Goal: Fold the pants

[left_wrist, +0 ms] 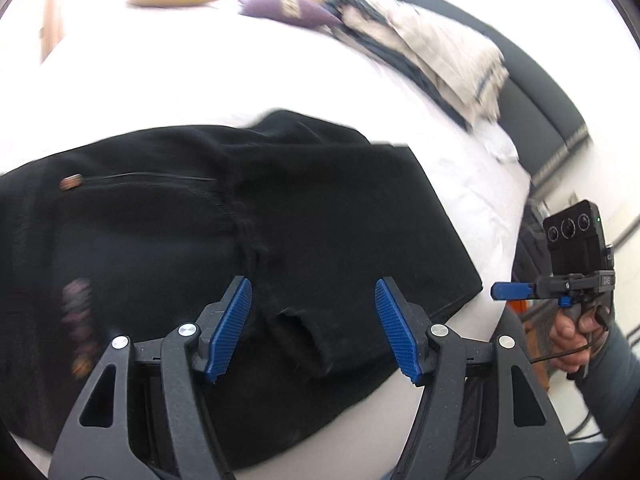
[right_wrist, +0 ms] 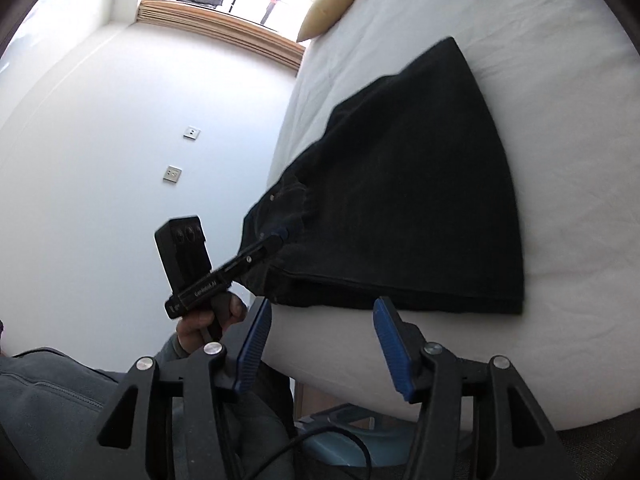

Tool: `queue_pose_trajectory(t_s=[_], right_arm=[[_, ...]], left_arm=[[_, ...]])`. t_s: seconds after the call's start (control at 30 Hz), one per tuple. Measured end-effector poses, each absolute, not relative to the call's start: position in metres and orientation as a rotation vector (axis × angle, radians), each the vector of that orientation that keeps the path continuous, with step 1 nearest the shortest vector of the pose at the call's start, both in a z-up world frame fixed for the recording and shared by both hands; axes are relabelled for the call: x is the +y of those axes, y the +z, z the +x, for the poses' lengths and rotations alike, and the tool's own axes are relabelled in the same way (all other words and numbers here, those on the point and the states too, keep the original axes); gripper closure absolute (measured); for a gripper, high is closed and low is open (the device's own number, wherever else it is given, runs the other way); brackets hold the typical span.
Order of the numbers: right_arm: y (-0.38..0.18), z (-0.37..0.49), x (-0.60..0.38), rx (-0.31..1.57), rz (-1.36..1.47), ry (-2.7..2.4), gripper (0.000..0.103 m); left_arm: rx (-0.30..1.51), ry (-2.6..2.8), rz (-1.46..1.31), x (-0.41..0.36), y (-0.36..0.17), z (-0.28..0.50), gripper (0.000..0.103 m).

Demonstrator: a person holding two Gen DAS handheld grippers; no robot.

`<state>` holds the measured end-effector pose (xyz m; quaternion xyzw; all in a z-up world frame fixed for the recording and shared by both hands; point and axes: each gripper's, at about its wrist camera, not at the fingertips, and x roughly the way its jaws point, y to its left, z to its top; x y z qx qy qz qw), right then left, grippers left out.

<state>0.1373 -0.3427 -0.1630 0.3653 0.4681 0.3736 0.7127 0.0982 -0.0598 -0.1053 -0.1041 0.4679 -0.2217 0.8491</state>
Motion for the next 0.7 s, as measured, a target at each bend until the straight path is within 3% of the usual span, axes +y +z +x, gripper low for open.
queue_pose_trajectory(t_s=[0.07,0.27,0.43,0.7], right_arm=[[-0.157,0.154,-0.327,0.999,0.848,0.842,0.045],[-0.156,0.193,-0.279,0.981,0.89,0.904,0.045],[-0.162,0.205,-0.252,0.968,0.973,0.946,0.045],[-0.171,0.205,-0.25,0.963,1.059,0.967,0.045]], left_arm=[[0.951,-0.381,-0.291,-0.03,-0.096,0.079,0.024],[0.815,-0.122,-0.556,0.074,-0.08,0.008,0.014],[0.79,0.038,-0.794,0.134,-0.105,-0.013,0.013],[0.801,0.016,-1.03,0.151,-0.155,0.007,0.013]])
